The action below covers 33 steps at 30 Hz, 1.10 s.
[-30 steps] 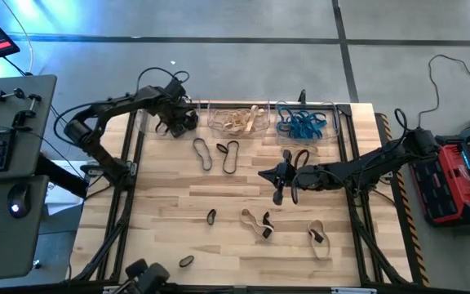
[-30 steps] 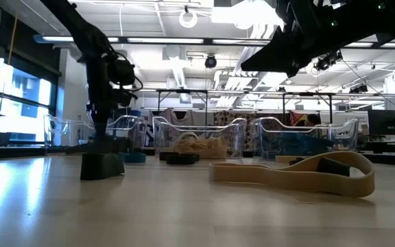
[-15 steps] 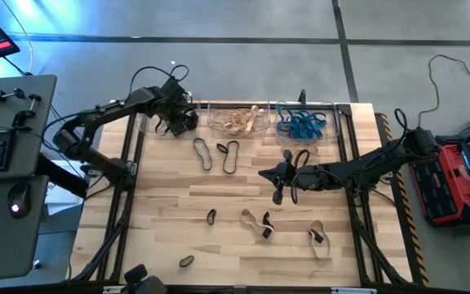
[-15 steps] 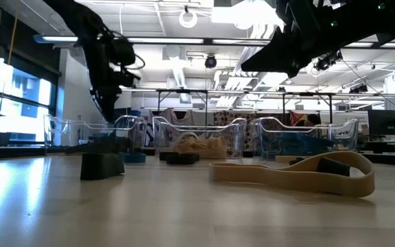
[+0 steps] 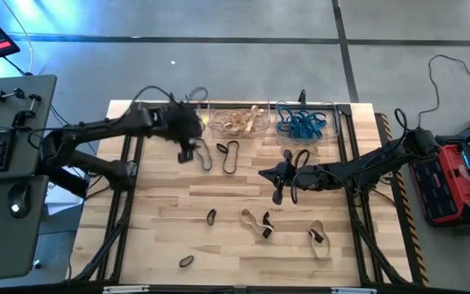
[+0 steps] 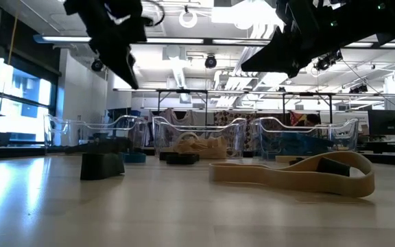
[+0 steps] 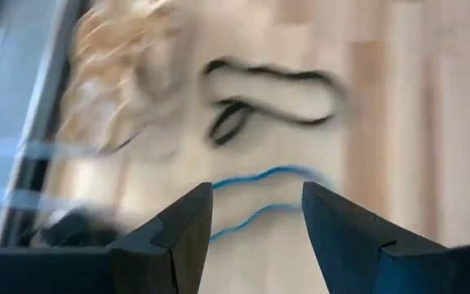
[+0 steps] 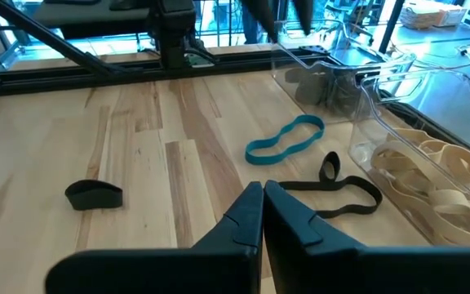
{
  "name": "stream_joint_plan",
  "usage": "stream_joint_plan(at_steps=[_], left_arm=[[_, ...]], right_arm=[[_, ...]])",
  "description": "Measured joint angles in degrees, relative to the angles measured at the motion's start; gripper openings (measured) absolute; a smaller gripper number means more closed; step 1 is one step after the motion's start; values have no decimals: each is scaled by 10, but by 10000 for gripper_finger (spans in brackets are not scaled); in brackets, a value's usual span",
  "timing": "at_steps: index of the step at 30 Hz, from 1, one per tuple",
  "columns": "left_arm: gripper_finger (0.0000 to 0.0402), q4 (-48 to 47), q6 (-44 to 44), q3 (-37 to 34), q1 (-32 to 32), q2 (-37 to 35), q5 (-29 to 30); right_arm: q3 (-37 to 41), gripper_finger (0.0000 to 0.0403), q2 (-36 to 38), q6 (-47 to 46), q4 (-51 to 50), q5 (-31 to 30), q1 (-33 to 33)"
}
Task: Sort rubber bands into baskets
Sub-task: Put the black rubber band into the left transparent bin
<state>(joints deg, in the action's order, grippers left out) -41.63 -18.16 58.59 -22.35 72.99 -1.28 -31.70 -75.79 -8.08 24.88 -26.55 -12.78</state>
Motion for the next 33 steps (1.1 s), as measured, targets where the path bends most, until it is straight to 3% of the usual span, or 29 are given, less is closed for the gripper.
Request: stream_joint_plan(at_steps=[5, 11, 21, 33], left_arm=[[184, 64, 0, 0, 91, 21, 1], [161, 143, 0, 0, 145, 71, -14], [114, 198, 0, 0, 158, 174, -40], [164, 244, -29, 0, 156, 272, -13]], right_arm=[[0, 0, 0, 0, -3, 0, 0], [0, 0, 0, -11, -16, 0, 0], [0, 0, 0, -20, -24, 0, 0], [0, 0, 0, -20, -32, 1, 0]])
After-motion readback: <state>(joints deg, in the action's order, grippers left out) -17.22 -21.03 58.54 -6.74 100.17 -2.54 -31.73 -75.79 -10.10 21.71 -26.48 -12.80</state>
